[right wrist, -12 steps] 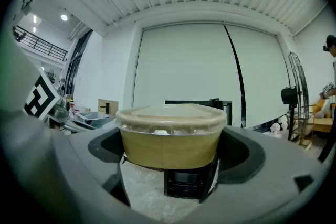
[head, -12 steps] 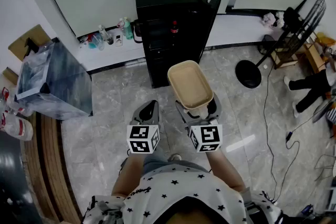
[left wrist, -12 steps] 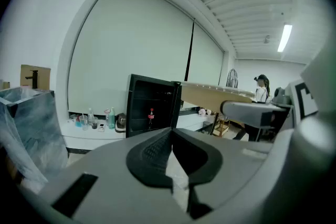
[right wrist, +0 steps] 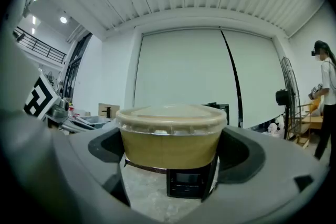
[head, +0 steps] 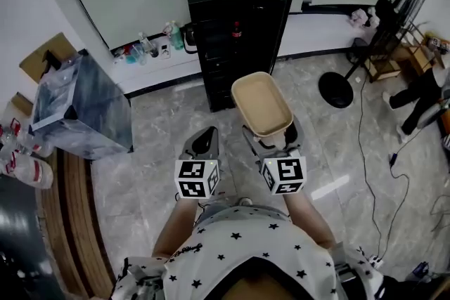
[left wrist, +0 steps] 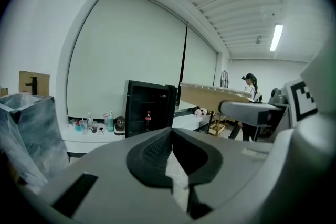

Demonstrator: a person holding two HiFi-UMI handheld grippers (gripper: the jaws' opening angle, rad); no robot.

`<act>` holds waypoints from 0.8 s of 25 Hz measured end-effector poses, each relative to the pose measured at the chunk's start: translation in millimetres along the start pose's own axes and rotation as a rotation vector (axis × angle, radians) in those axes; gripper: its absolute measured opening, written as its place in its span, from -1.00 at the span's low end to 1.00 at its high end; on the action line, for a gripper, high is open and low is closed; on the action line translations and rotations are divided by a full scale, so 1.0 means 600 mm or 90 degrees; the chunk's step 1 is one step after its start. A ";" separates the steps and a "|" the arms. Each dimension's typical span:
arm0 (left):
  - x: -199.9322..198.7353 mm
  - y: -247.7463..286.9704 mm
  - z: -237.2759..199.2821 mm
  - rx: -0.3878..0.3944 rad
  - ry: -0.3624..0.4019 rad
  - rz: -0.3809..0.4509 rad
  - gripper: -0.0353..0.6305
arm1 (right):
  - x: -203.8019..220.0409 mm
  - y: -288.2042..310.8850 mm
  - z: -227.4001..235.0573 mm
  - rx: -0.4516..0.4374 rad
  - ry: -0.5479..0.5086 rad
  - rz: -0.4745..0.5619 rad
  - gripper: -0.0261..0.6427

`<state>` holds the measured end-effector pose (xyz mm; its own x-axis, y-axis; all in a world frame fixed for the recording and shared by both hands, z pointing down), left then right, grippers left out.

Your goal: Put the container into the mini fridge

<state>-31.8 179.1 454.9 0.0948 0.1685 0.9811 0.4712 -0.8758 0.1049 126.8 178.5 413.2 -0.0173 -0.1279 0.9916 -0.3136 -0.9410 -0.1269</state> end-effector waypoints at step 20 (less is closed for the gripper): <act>0.017 -0.003 0.056 -0.018 -0.007 0.007 -0.86 | 0.004 -0.030 0.040 -0.027 0.009 0.003 0.64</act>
<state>-1.9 197.6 459.5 0.1095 0.1636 0.9804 0.4452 -0.8900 0.0988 155.0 187.3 417.4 -0.0320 -0.1275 0.9913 -0.3536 -0.9262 -0.1306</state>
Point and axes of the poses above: the fingertips, and each gripper's own axes: y forward along the fingers, z to its right, x out of its underside, the point moved 3 cm from there along -y, backward along the fingers, and after that the axes turned 9 degrees about z, right-handed, at the moved point
